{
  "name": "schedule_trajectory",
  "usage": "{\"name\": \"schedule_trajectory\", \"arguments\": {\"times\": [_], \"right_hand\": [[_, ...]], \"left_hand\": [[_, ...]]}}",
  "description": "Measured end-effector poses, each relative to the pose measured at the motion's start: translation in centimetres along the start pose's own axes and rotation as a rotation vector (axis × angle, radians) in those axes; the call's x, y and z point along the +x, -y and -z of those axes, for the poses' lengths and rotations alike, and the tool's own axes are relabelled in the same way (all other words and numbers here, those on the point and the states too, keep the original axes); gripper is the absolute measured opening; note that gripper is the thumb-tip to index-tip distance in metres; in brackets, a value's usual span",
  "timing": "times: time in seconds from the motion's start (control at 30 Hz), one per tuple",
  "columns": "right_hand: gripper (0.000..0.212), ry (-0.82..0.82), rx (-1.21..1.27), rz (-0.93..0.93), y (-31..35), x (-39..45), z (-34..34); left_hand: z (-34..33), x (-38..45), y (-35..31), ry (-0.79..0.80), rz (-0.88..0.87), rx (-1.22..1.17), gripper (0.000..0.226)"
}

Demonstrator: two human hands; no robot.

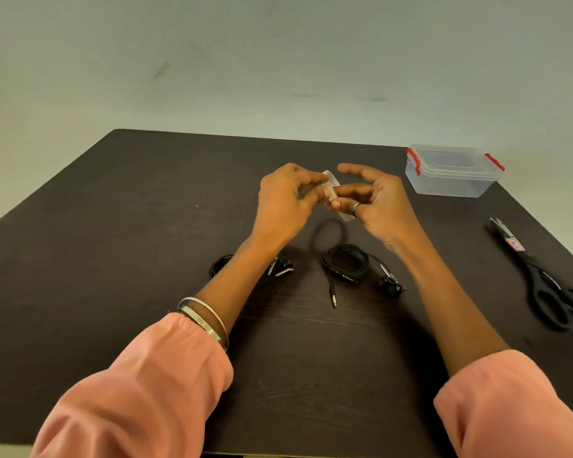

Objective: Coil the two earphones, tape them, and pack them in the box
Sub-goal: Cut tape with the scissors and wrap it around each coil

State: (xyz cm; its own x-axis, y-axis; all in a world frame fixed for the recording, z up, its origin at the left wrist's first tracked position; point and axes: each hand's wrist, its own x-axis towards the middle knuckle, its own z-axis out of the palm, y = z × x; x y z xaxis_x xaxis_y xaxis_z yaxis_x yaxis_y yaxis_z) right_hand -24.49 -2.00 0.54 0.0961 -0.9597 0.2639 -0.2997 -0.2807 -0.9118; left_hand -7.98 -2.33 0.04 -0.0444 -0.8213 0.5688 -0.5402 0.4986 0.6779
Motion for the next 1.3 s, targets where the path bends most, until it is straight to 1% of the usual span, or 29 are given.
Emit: {"name": "schedule_trajectory", "arguments": {"times": [0.1,0.3,0.37,0.5,0.8,0.87,0.93,1.07,1.13,1.23,1.3], "right_hand": [[0.053,0.013,-0.122,0.058,-0.4,-0.3,-0.6],[0.050,0.003,-0.171,0.113,-0.9,-0.6,-1.6],[0.052,0.004,-0.168,0.113,-0.9,-0.6,-1.7],[0.060,0.038,-0.160,0.087,-1.2,-0.6,-1.5],[0.054,0.059,-0.304,0.119,-1.3,-0.6,-1.5],[0.052,0.062,-0.311,0.132,-1.2,-0.7,-1.5],[0.051,0.059,-0.318,0.146,-1.1,-0.7,-1.6],[0.049,0.051,-0.335,0.155,-1.1,-0.8,-1.5],[0.047,0.053,-0.345,0.163,-1.1,-0.8,-1.5],[0.045,0.053,-0.363,0.192,-1.0,-0.8,-1.6],[0.044,0.050,-0.370,0.210,-0.9,-0.8,-1.6]], "left_hand": [[-0.1,-0.2,0.4,0.027,0.034,0.057,0.022],[0.0,-0.2,1.1,0.049,0.120,0.128,0.014],[-0.1,-0.2,1.1,0.065,0.138,0.146,0.012],[-0.3,-0.2,1.2,0.172,0.151,0.228,0.015],[0.0,0.0,1.4,0.401,0.175,0.375,0.020],[0.1,0.2,1.5,0.447,0.181,0.379,0.021],[0.3,0.3,1.8,0.471,0.193,0.328,0.021],[0.8,0.5,2.3,0.451,0.242,0.181,0.018],[0.9,0.5,2.3,0.417,0.262,0.123,0.015],[0.8,0.4,2.2,0.348,0.294,0.063,0.004],[0.6,0.3,2.2,0.291,0.308,0.039,0.006]]}}
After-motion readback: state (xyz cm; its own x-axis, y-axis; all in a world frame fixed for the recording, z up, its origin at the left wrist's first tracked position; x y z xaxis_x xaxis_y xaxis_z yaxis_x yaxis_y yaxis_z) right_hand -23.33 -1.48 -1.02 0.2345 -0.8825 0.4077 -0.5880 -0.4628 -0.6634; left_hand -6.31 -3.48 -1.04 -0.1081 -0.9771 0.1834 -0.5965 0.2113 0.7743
